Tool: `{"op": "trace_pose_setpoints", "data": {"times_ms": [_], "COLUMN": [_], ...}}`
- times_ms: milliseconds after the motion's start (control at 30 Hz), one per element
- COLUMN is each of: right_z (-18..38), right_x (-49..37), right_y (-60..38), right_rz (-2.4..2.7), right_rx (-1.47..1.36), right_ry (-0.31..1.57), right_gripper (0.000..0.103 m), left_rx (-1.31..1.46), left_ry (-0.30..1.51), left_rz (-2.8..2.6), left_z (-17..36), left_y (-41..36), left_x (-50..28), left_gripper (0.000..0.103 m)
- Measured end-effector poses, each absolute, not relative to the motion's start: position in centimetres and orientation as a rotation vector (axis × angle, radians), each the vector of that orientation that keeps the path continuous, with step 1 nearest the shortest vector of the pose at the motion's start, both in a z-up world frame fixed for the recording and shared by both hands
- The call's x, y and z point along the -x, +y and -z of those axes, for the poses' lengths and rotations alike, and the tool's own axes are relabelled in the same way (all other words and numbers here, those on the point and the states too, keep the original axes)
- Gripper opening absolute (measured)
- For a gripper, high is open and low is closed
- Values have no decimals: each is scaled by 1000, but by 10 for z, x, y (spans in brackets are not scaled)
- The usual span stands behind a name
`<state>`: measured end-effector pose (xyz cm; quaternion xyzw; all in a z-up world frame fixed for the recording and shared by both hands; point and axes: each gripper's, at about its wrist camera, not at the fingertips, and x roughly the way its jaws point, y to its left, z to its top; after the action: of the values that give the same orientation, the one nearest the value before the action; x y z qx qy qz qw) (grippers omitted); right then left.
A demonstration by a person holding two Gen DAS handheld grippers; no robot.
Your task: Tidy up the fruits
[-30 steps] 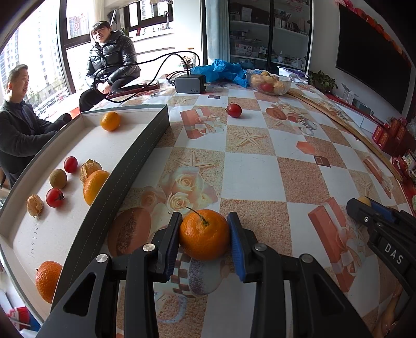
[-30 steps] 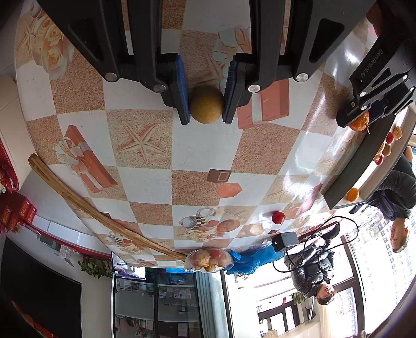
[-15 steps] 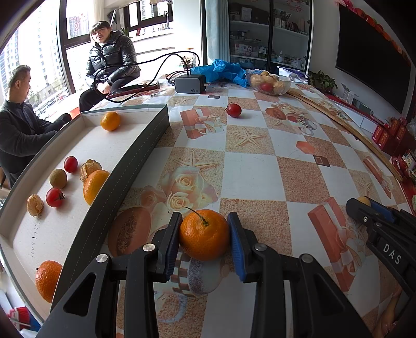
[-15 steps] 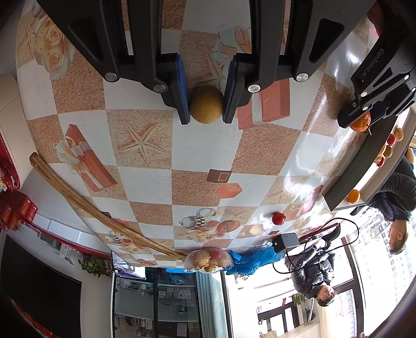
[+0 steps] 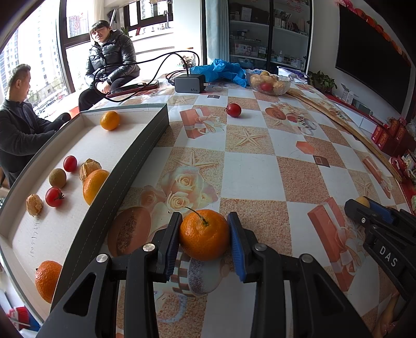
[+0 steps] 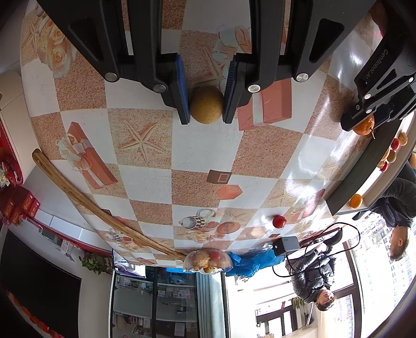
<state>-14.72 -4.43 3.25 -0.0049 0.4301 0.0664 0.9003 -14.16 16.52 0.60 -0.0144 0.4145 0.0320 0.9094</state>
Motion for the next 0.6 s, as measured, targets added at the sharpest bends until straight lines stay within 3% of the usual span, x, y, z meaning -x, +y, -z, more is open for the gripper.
{"op": "trace_pose_setpoints", "data": {"times_ms": [133,367,600], "right_z": [-36,-59,-98], "right_x": [141,110,90], "right_y": [-42,-68,-28], "right_rz": [-190,-320,-441], "right_rx": [54,-186,-183], "right_ry": [942,1092,1117], "right_gripper": [27,27,27], "left_rx": [43,126,190], "left_ry": [901,888,924], "left_rz": [-27,24,-64], "left_z": [-10,-55,-85], "left_y": [167,194,261], "left_x": [140,150,147], "left_gripper": [38,38,38]}}
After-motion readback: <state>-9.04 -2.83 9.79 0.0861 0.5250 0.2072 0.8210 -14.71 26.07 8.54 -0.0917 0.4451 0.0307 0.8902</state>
